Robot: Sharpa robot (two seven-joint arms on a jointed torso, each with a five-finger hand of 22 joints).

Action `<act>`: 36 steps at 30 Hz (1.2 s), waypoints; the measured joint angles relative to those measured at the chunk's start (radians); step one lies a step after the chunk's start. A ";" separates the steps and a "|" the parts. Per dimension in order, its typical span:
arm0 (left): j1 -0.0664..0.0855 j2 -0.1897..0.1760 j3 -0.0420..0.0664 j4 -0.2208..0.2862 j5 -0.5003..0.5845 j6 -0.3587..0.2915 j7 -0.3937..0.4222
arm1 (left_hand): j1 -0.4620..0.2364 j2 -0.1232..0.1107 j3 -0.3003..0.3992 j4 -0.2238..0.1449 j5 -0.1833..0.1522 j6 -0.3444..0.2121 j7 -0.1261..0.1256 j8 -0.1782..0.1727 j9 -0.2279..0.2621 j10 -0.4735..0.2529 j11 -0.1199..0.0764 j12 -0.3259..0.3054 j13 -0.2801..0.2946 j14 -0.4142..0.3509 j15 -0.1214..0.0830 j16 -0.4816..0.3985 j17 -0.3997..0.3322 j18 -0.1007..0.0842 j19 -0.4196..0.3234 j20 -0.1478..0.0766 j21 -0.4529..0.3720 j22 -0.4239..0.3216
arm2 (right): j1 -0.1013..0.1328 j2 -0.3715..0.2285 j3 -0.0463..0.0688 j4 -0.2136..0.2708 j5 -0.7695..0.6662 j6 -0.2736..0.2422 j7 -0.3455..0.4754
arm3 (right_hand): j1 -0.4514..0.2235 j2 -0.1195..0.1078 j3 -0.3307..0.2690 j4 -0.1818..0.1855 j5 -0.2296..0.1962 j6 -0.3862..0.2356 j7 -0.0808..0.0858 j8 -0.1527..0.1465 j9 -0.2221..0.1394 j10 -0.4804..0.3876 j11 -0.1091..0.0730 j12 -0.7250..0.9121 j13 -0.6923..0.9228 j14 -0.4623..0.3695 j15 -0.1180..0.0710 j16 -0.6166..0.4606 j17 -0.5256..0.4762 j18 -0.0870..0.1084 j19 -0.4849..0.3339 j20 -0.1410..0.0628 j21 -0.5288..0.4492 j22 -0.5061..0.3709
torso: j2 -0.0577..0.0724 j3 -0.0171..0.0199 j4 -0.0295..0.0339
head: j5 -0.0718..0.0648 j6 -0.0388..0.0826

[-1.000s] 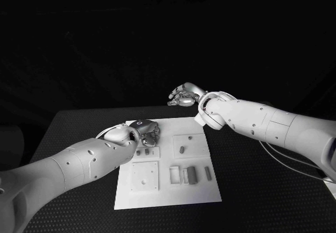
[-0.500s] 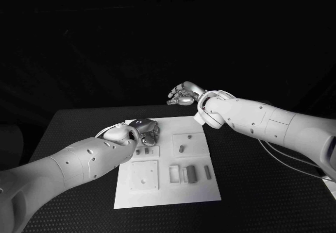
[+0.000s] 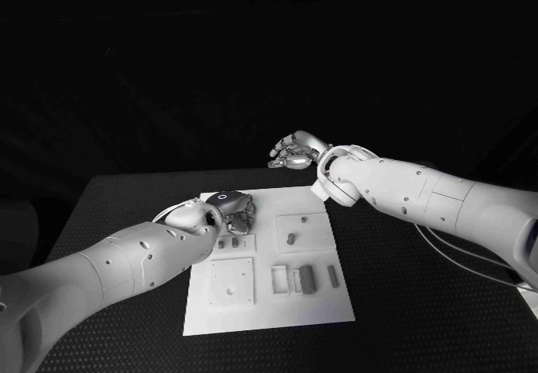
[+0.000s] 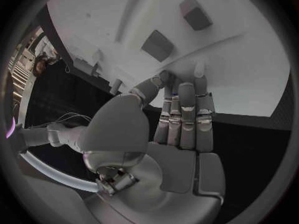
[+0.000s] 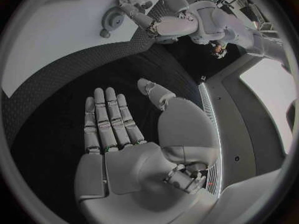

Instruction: Assemble the parts on the task board

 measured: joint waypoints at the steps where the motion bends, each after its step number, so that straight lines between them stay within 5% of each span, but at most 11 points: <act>1: 0.000 -0.001 0.000 0.000 0.000 -0.002 0.001 | 0.000 0.000 0.001 0.001 0.000 0.000 0.000 0.000 0.000 0.000 0.000 0.000 0.000 0.000 0.000 0.000 0.000 0.000 0.000 0.000 0.000 0.000 | 0.000 0.000 0.000 0.000 0.000 0.000 0.000 | 0.000 0.000 0.000 0.000 0.000 0.000 0.000 0.000 0.000 0.000 0.000 0.000 0.000 0.000 0.000 0.000 0.001 0.000 0.000 0.000 0.000 0.000 | 0.000 -0.0001 0.0000 | 0.000 0.000; 16: -0.008 -0.028 0.004 0.024 0.017 -0.026 0.016 | 0.001 -0.001 0.003 -0.002 -0.004 0.000 0.000 0.000 0.000 0.003 -0.003 0.003 0.005 0.009 -0.002 0.008 0.002 0.008 0.005 0.002 0.033 0.000 | 0.000 -0.003 0.000 0.000 0.000 -0.001 0.000 | 0.000 0.000 0.000 0.000 0.000 0.000 0.000 0.000 0.000 0.000 0.000 0.000 -0.002 0.000 0.000 0.000 0.002 0.000 0.000 0.000 0.000 0.001 | 0.000 0.0001 -0.0002 | 0.002 0.007; 18: -0.011 -0.033 0.016 0.029 0.023 -0.026 0.018 | 0.001 -0.001 0.004 -0.002 -0.004 0.000 0.000 0.000 0.001 0.003 -0.003 0.003 0.005 0.009 -0.002 0.012 0.002 0.008 0.011 -0.003 0.074 0.025 | 0.000 -0.004 0.000 0.000 0.000 -0.001 0.000 | 0.000 0.000 0.000 0.000 0.000 0.000 0.000 0.000 0.000 0.000 0.000 0.000 -0.002 0.000 0.000 0.000 0.002 0.000 0.000 0.000 0.000 0.001 | 0.000 0.0000 -0.0001 | 0.002 0.008; 19: -0.011 -0.035 0.025 0.030 0.026 -0.026 0.018 | 0.001 -0.001 0.005 -0.001 -0.005 0.000 0.000 0.000 0.002 0.003 -0.003 0.003 0.005 0.009 -0.002 0.012 0.003 0.008 0.064 -0.042 0.088 0.052 | 0.000 -0.004 0.000 0.000 0.000 -0.001 0.000 | 0.000 0.000 0.000 0.000 0.000 0.000 0.000 0.000 0.000 0.000 0.000 0.000 -0.002 0.000 0.000 0.000 0.002 0.000 0.000 0.000 0.000 0.001 | 0.000 0.0001 -0.0001 | 0.003 0.009; 20: -0.011 -0.038 0.032 0.032 0.028 -0.026 0.019 | 0.003 -0.002 0.005 -0.001 -0.008 0.002 -0.002 0.000 0.002 0.003 -0.003 0.003 0.005 0.009 -0.002 0.012 0.003 -0.007 0.080 -0.056 0.084 0.054 | 0.000 -0.004 0.000 0.000 0.000 -0.001 0.000 | 0.000 0.000 -0.003 0.003 0.000 0.000 0.000 0.000 -0.001 0.000 0.000 0.000 -0.002 0.000 0.000 0.000 0.002 0.000 0.000 0.000 0.000 0.001 | 0.000 0.0001 -0.0001 | 0.003 0.009; 24: -0.008 -0.050 0.063 0.045 0.041 -0.027 0.020 | 0.003 -0.003 0.006 0.001 -0.008 0.003 -0.003 0.000 0.002 0.007 -0.007 0.002 0.004 0.009 -0.002 0.012 0.003 -0.018 0.089 -0.068 0.079 0.053 | 0.000 -0.008 0.000 0.002 0.000 -0.001 0.000 | 0.000 0.000 -0.003 0.003 0.000 0.000 0.000 0.000 -0.001 0.000 0.000 0.000 -0.003 0.000 0.000 0.000 0.002 0.000 0.000 0.000 0.000 0.002 | -0.001 0.0000 0.0000 | 0.005 0.011; 29: -0.005 -0.060 0.083 0.059 0.057 -0.027 0.022 | 0.004 -0.004 0.006 0.001 -0.011 0.003 -0.003 0.000 0.002 0.007 -0.007 -0.002 0.001 0.011 -0.003 0.016 0.003 -0.019 0.091 -0.071 0.079 0.053 | 0.000 -0.009 0.000 0.003 0.000 -0.001 0.000 | 0.000 0.000 -0.003 0.003 0.000 0.000 0.000 0.000 -0.001 0.000 0.000 0.000 -0.003 0.000 0.000 0.000 0.003 0.000 0.000 0.000 0.000 0.002 | -0.001 -0.0002 0.0001 | 0.007 0.014; 36: 0.002 -0.088 0.093 0.090 0.071 -0.022 0.022 | 0.005 -0.005 0.006 0.001 -0.007 0.003 -0.004 0.000 0.002 0.007 -0.007 -0.002 0.001 0.016 -0.002 0.016 0.004 -0.019 0.094 -0.073 0.078 0.053 | 0.000 -0.012 0.000 0.004 0.000 -0.001 0.000 | 0.000 0.000 -0.003 0.003 0.000 0.000 0.000 0.000 -0.001 0.000 0.000 0.000 -0.003 0.000 0.000 -0.004 0.002 0.000 0.000 0.000 0.000 0.002 | -0.001 -0.0007 0.0001 | 0.011 0.016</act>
